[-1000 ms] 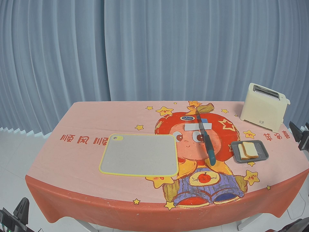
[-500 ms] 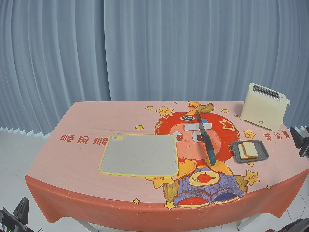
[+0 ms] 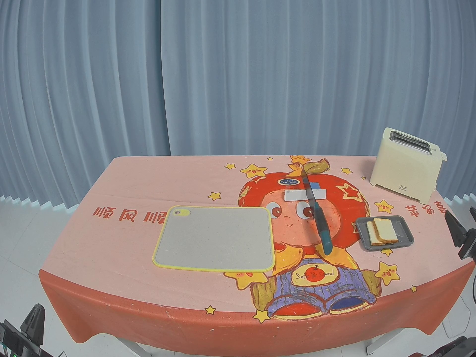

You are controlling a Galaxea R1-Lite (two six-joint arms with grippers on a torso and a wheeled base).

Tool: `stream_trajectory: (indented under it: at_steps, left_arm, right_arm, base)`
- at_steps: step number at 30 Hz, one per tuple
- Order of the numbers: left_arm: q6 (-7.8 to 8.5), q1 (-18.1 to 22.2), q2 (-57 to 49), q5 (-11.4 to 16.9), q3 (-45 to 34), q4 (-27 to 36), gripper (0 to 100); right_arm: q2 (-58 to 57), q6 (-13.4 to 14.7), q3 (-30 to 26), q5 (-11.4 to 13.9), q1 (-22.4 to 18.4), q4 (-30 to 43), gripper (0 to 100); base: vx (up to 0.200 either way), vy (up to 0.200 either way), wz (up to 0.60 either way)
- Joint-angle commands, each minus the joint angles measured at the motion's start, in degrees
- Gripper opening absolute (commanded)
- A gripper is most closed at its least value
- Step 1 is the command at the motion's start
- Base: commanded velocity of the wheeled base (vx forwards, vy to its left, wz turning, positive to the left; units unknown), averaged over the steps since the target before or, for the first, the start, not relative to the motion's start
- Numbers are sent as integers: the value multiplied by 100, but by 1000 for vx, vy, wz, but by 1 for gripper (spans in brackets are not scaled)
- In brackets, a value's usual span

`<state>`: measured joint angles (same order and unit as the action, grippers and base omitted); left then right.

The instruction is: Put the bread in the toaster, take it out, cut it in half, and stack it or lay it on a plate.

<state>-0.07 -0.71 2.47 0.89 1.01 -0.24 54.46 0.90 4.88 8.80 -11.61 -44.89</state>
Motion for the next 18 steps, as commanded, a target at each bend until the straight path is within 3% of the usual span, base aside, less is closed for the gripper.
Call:
stream_trajectory:
  at_steps: [1,10,18]
  left_arm:
    - [-1,0,7,-1,-101,-2,0]
    - [-1,0,7,-1,-101,-2,0]
    - [-1,0,7,-1,-101,-2,0]
  right_arm:
    - [-190,-2,-180,8,0,-3,100]
    - [-559,6,-479,16,0,103,100]
    - [-1754,-2,-338,34,36,1623,100]
  base:
    - [0,0,0]
    - [0,0,0]
    - [0,0,0]
